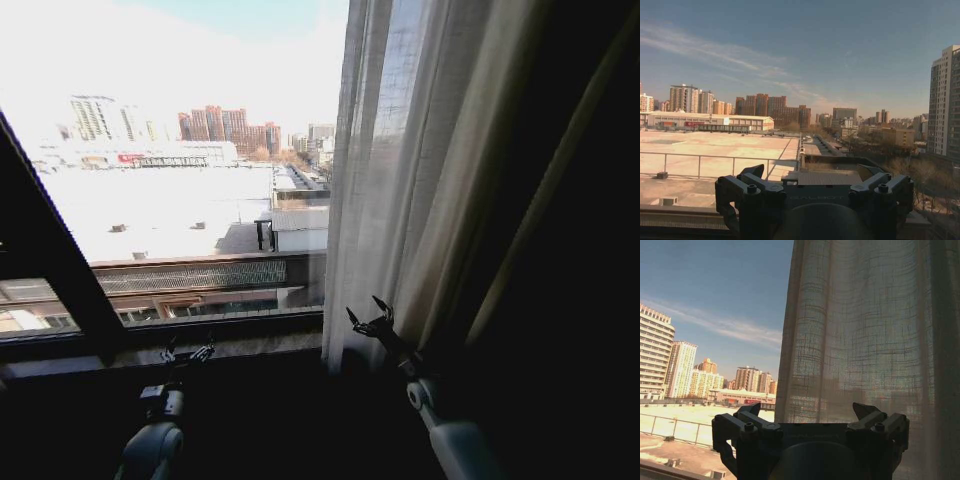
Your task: Open the curtains by pulling them apart, changing their state from closed to fully open.
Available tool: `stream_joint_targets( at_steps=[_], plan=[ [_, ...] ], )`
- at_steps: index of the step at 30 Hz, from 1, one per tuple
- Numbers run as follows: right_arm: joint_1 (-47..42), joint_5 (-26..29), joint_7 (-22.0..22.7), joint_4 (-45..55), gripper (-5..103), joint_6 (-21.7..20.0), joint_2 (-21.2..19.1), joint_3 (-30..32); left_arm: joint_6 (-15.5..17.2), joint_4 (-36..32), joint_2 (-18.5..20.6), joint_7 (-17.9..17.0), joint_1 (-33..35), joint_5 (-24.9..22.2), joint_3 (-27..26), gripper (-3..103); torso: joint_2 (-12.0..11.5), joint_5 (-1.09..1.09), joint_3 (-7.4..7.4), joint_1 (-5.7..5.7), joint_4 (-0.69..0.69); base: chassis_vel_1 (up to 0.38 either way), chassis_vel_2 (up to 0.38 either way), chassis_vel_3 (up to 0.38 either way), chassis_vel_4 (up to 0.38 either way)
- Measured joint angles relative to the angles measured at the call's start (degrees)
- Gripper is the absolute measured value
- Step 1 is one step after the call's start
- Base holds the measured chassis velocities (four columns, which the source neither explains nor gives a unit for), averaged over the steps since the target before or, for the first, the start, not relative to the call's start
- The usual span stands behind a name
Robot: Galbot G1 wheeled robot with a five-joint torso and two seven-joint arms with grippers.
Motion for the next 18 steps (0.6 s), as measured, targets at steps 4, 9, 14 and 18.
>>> stream_joint_targets(
  at_steps=[4,9,14,18],
  plan=[
    [4.49,-0.07,1.82,-4.02,100,-1.31,1.53,-3.14,0.00,0.00,0.00,0.01,0.00,0.00,0.00,100,0.00,-0.03,0.00,0.01,0.01,0.000,0.000,0.000,0.000],
    [8.15,0.04,3.66,-6.59,100,-2.21,2.94,-5.63,0.00,0.00,0.00,0.01,0.00,0.00,0.00,100,0.00,-0.03,0.00,0.00,0.02,0.000,0.000,0.000,0.000],
    [11.95,0.11,4.54,-9.64,100,-2.48,3.57,-6.60,0.00,0.00,0.00,0.01,0.00,0.00,0.00,100,-0.01,-0.03,0.00,0.01,0.02,0.000,0.000,0.000,0.000],
    [14.36,0.50,5.19,-11.61,100,-2.81,3.48,-7.44,0.00,0.00,0.00,0.01,0.00,0.00,0.00,100,-0.01,-0.02,0.00,0.00,0.01,0.000,0.000,0.000,0.000]
  ],
)
